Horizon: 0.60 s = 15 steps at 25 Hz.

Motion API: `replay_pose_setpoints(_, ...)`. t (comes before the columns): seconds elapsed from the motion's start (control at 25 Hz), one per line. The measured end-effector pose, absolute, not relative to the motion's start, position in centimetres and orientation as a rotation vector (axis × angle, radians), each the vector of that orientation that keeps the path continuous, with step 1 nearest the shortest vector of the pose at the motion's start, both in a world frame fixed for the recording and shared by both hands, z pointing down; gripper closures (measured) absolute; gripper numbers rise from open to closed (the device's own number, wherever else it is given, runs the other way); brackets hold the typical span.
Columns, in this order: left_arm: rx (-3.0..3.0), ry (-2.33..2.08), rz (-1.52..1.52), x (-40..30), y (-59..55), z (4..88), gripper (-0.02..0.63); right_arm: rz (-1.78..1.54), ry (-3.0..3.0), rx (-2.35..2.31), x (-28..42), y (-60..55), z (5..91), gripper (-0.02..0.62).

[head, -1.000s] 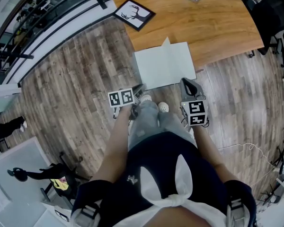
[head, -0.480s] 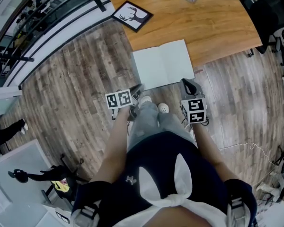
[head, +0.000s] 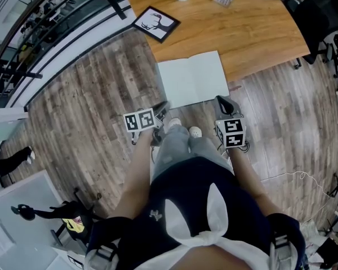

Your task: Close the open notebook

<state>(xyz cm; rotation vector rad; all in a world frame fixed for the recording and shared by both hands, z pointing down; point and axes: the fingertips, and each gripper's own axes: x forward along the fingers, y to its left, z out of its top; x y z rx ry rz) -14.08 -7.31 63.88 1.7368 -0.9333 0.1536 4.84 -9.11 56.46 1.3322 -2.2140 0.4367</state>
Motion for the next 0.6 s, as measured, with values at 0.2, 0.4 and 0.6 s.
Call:
replay_pose_setpoints(0.2,1.773,-0.940,0.177,-14.2,-8.1,63.0,0.561,0.448,-2.211,1.363,5.7,-9.3,56.3,0.597)
replay_pose_setpoints(0.4,1.800,-0.948,0.199,-14.4,-8.9,62.2,0.561,0.459,-2.208,1.382,6.3,-9.2,56.2,0.597)
replay_pose_setpoints(0.6,1.847,-0.947,0.240,-14.5,-9.5,60.9,0.561,0.471,-2.208,1.395,6.4,-9.1,55.8,0.598)
